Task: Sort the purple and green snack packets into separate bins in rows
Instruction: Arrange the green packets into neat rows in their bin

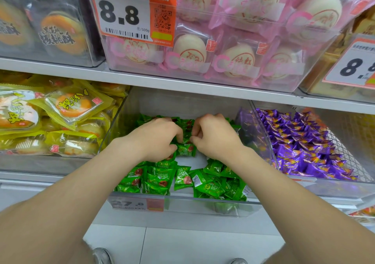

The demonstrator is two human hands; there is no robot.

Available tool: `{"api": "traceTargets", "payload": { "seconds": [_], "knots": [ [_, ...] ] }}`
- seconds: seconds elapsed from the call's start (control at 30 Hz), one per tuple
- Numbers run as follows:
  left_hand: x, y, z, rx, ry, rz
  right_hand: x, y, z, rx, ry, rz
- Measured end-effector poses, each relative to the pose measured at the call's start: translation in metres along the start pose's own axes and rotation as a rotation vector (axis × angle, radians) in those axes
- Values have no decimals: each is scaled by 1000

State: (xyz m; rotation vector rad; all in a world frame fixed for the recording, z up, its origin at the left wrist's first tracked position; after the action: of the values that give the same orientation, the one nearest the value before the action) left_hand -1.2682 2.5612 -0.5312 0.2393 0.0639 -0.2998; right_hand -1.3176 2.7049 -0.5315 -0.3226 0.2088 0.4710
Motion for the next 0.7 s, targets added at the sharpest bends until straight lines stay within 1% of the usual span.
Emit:
{"api": "traceTargets", "payload": {
  "seconds": [0.03, 0.1, 0.13, 0.2, 0.3, 0.4, 0.47, 0.53, 0.6, 0.7],
  "knots": [
    [0, -1, 1, -2, 4, 7, 4, -7, 6, -47, -53, 36],
    [0, -2, 2, -2, 10, 23, 18, -23, 6, -98, -251, 101],
    [0, -2, 2, 2, 11, 32, 26, -30, 2, -71, -321, 132],
    [2, -2, 3, 18, 8, 54, 37, -36, -10, -1, -380, 160],
    [4, -2, 5, 36, 7, 83, 41, -36, -22, -9, -393, 136],
    [6, -3, 7, 48, 15, 101, 37, -31, -15, -42, -391, 65],
    [5, -5, 7, 75, 7, 118, 34, -21, -5, -68, -383, -37],
    [6, -5, 8, 131, -19, 131, 27, -5, 4, -123, -355, -190],
    [8, -2, 11, 240, -48, 147, 23, 9, 10, -248, -307, -327],
    [12, 5, 16, 537, -59, 213, 24, 11, 18, -587, -275, -428]
  ]
}}
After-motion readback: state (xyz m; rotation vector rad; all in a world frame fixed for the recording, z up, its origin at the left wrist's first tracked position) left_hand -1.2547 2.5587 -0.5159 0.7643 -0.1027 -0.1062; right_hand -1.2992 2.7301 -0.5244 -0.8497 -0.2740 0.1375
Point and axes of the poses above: each hand's wrist, its own x-axis away from the middle knuckle, its own z-axis out of the back of the hand, y = z × x, the point moved 6 cm from there along -x, towards the middle knuckle, and after that the axes turned 8 degrees about y, right-handed, at the moved point
